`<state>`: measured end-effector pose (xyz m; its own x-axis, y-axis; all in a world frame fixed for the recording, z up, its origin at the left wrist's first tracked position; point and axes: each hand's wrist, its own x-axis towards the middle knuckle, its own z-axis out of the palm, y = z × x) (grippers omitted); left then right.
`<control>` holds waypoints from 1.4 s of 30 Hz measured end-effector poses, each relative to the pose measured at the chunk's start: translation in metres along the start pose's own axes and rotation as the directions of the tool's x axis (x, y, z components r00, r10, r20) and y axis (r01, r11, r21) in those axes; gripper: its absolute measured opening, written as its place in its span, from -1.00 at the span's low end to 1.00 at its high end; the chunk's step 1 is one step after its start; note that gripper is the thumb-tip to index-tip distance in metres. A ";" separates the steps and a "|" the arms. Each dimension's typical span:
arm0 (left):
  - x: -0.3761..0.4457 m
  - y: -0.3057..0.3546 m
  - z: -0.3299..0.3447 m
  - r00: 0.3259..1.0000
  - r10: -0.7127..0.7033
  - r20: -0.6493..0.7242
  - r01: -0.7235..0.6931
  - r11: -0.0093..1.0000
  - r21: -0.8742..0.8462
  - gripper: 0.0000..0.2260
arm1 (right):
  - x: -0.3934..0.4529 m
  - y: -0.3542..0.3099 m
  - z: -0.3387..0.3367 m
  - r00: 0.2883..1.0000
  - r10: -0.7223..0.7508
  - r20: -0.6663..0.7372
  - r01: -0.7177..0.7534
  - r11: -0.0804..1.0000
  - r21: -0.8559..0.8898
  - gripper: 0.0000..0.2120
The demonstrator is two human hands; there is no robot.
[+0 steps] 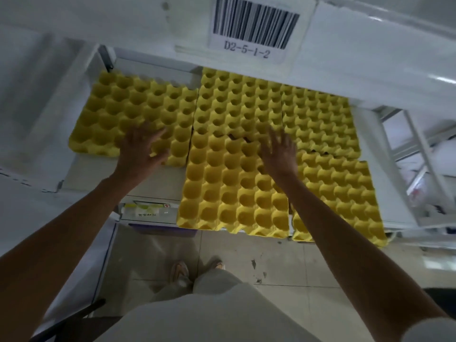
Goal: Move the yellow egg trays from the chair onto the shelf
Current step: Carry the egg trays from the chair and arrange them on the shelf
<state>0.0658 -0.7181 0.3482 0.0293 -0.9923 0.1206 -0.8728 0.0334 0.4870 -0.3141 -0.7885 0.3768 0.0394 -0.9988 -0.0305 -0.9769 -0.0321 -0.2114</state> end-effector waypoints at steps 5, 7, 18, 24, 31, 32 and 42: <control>-0.017 0.027 0.008 0.991 -0.102 0.091 0.085 0.981 0.173 -0.23 | -0.066 0.112 -0.033 0.987 0.161 -0.026 -0.163 0.978 -0.131 -0.43; -0.017 0.032 0.009 0.982 -0.130 0.140 0.104 0.978 0.179 -0.17 | -0.084 0.135 -0.031 0.986 0.161 0.037 -0.151 0.970 -0.190 -0.43; -0.017 0.041 0.019 0.988 -0.091 0.124 0.066 0.980 0.187 -0.04 | -0.087 0.123 0.006 0.973 0.220 0.072 -0.220 0.976 -0.013 -0.52; -0.016 0.035 0.024 0.990 -0.076 0.118 0.052 0.979 0.198 -0.10 | -0.090 0.124 0.009 0.970 0.234 0.059 -0.236 0.971 0.036 -0.52; -0.008 0.037 0.005 0.974 -0.132 0.183 0.092 0.973 0.212 -0.13 | -0.093 0.124 -0.002 0.963 0.249 0.100 -0.251 0.968 0.014 -0.51; -0.008 0.039 0.001 0.972 -0.131 0.194 0.089 0.974 0.210 -0.15 | -0.093 0.124 -0.006 0.966 0.232 0.114 -0.234 0.972 0.008 -0.51; -0.071 0.146 -0.020 0.951 -0.216 0.222 0.143 0.942 0.304 -0.29 | -0.123 0.158 -0.081 0.993 0.053 0.102 -0.063 0.993 0.098 -0.49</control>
<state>-0.0542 -0.6402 0.4285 0.1083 -0.9773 -0.1821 -0.9659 -0.1468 0.2135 -0.4902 -0.6738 0.4265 0.0088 -0.9899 -0.1412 -0.9522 0.0348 -0.3036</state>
